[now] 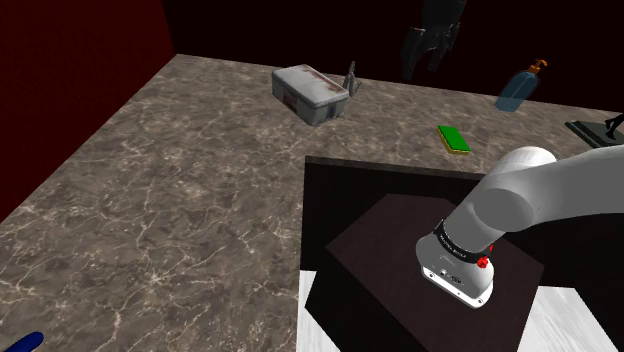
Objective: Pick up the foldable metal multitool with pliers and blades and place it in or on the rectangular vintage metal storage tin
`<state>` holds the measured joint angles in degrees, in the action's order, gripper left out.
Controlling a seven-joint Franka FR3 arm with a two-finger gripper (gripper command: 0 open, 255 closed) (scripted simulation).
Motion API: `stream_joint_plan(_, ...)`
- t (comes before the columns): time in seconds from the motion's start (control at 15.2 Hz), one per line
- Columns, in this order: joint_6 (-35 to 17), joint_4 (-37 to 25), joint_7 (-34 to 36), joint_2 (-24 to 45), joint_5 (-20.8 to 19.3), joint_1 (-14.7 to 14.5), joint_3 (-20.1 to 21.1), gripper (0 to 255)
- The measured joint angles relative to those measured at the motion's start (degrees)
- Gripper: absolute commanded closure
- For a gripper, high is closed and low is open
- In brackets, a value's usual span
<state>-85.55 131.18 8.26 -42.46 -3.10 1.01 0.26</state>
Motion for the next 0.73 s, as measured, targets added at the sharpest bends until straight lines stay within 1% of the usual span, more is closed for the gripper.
stream_joint_plan(0.07, 0.00, 0.00, 0.00, 0.00, 0.00, 0.00, 0.00, 0)
stream_joint_plan(0.2, -1.30, 0.69, -3.60, 0.25, -1.26, -0.30, -1.91, 0)
stream_joint_plan(0.46, -5.72, 1.32, -15.39, 2.77, -4.93, -1.25, -7.98, 0)
stream_joint_plan(0.73, -10.70, -0.01, -27.59, 7.59, -7.55, -2.71, -14.17, 0)
